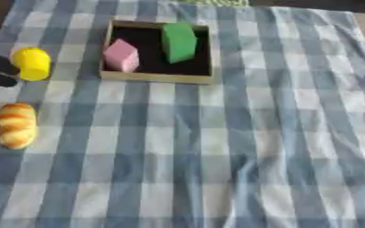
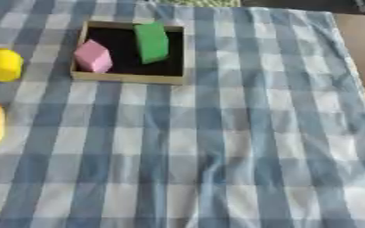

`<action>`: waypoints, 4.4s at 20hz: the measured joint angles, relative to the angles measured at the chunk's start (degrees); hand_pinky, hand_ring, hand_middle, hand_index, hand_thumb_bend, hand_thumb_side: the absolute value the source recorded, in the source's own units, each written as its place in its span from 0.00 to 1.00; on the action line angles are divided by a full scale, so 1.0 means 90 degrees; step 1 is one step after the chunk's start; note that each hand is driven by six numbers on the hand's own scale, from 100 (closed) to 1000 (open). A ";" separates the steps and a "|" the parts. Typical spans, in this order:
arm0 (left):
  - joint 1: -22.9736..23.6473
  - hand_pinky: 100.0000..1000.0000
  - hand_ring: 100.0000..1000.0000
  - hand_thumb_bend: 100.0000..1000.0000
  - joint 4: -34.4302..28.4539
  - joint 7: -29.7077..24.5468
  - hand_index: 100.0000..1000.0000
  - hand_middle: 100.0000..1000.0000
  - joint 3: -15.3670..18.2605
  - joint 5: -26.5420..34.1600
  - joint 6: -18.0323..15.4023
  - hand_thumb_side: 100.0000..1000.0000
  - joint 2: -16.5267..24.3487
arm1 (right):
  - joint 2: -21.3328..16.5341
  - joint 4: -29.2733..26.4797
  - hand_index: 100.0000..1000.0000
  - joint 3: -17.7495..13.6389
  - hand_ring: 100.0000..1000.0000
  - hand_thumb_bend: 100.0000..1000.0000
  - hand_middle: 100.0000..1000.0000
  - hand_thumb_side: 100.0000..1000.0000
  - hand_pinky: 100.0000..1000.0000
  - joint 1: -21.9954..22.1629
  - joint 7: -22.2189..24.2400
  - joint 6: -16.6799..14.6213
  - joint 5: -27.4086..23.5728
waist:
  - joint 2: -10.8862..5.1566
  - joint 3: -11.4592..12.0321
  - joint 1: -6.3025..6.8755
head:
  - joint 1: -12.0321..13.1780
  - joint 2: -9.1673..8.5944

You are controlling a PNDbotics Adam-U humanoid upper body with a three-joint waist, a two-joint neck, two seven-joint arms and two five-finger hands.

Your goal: Pick up objects on the table and place them in the box.

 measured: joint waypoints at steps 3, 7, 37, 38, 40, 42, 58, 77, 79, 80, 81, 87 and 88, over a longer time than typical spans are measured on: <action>-0.0011 0.98 0.91 0.10 0.0292 0.0089 0.92 0.83 -0.0095 -0.0477 0.0083 0.24 0.0010 | 0.0041 0.0001 0.94 0.0000 1.00 0.00 0.47 0.24 1.00 -0.0003 0.0027 0.0034 0.0005 | 0.0000 0.0000 0.0000 | 0.0014 0.0001; -0.0023 0.98 0.91 0.10 0.0590 0.0215 0.91 0.82 -0.0244 -0.0859 0.0232 0.25 0.0008 | 0.0111 0.0005 0.94 0.0000 1.00 0.00 0.46 0.31 1.00 -0.0010 0.0086 0.0085 0.0007 | 0.0000 -0.0014 0.0000 | 0.0065 0.0002; -0.0385 0.93 0.83 0.25 0.1483 0.0431 0.88 0.74 -0.0696 -0.2478 0.0852 0.37 -0.0340 | 0.0460 0.0125 0.92 -0.0004 1.00 0.00 0.44 0.40 1.00 -0.0092 0.0503 0.0286 -0.0124 | 0.0003 -0.0076 0.0000 | 0.0243 0.0001; -0.0400 0.93 0.83 0.26 0.1512 0.0421 0.88 0.74 -0.0710 -0.2519 0.0843 0.37 -0.0349 | 0.0466 0.0125 0.92 -0.0010 1.00 0.00 0.44 0.40 1.00 -0.0091 0.0511 0.0293 -0.0125 | 0.0004 -0.0076 0.0000 | 0.0250 0.0001; -0.0419 0.93 0.82 0.24 0.1567 0.0404 0.87 0.73 -0.0721 -0.2581 0.0826 0.37 -0.0387 | 0.0490 0.0125 0.92 -0.0022 1.00 0.00 0.44 0.40 1.00 -0.0088 0.0522 0.0303 -0.0127 | 0.0004 -0.0077 0.0000 | 0.0260 0.0001; -0.0440 0.92 0.82 0.23 0.1615 0.0385 0.86 0.72 -0.0726 -0.2625 0.0809 0.36 -0.0400 | 0.0506 0.0125 0.92 -0.0035 1.00 0.00 0.44 0.40 1.00 -0.0082 0.0535 0.0312 -0.0130 | 0.0004 -0.0078 0.0000 | 0.0269 0.0001; -0.0481 0.81 0.72 0.16 0.1498 0.0635 0.68 0.61 -0.0754 -0.2614 0.0866 0.32 -0.0455 | 0.0565 0.0121 0.92 -0.0075 1.00 0.00 0.44 0.41 1.00 -0.0002 0.0618 0.0346 -0.0183 | 0.0007 -0.0048 0.0003 | 0.0276 -0.0009; -0.0584 0.81 0.68 0.00 0.0584 0.1071 0.64 0.55 -0.0763 -0.1909 0.0818 0.19 -0.0491 | 0.0628 0.0114 0.92 -0.0118 1.00 0.00 0.43 0.41 1.00 0.0074 0.0713 0.0439 -0.0299 | 0.0000 -0.0048 0.0074 | 0.0208 -0.0062; -0.0729 0.81 0.68 0.00 0.0411 0.0955 0.64 0.54 -0.0797 -0.1694 0.0827 0.19 -0.0470 | 0.0636 0.0104 0.92 -0.0119 1.00 0.00 0.43 0.41 1.00 0.0096 0.0715 0.0441 -0.0301 | 0.0000 -0.0048 0.0074 | 0.0188 -0.0062; -0.0821 0.81 0.68 0.00 0.0330 0.0894 0.64 0.54 -0.0813 -0.1592 0.0830 0.32 -0.0465 | 0.0638 0.0098 0.92 -0.0120 1.00 0.00 0.43 0.41 1.00 0.0106 0.0715 0.0441 -0.0302 | 0.0000 -0.0050 0.0074 | 0.0180 -0.0063; -0.0919 0.80 0.68 0.00 0.0249 0.0833 0.64 0.54 -0.0841 -0.1484 0.0829 0.18 -0.0457 | 0.0644 0.0089 0.92 -0.0120 1.00 0.00 0.43 0.41 1.00 0.0107 0.0715 0.0442 -0.0303 | 0.0000 -0.0054 0.0075 | 0.0172 -0.0064; -0.1792 0.81 0.67 0.00 0.0008 0.0466 0.64 0.56 -0.1038 -0.0905 0.0836 0.16 -0.0705 | 0.0676 0.0076 0.92 -0.0133 1.00 0.00 0.43 0.41 1.00 0.0109 0.0717 0.0443 -0.0329 | -0.0001 -0.0099 0.0098 | 0.0163 -0.0064; -0.1967 0.81 0.67 0.00 0.0022 0.0400 0.64 0.56 -0.1074 -0.0850 0.0843 0.16 -0.0826 | 0.0678 0.0076 0.92 -0.0133 1.00 0.00 0.43 0.41 1.00 0.0109 0.0719 0.0445 -0.0332 | -0.0006 -0.0121 0.0106 | 0.0163 -0.0064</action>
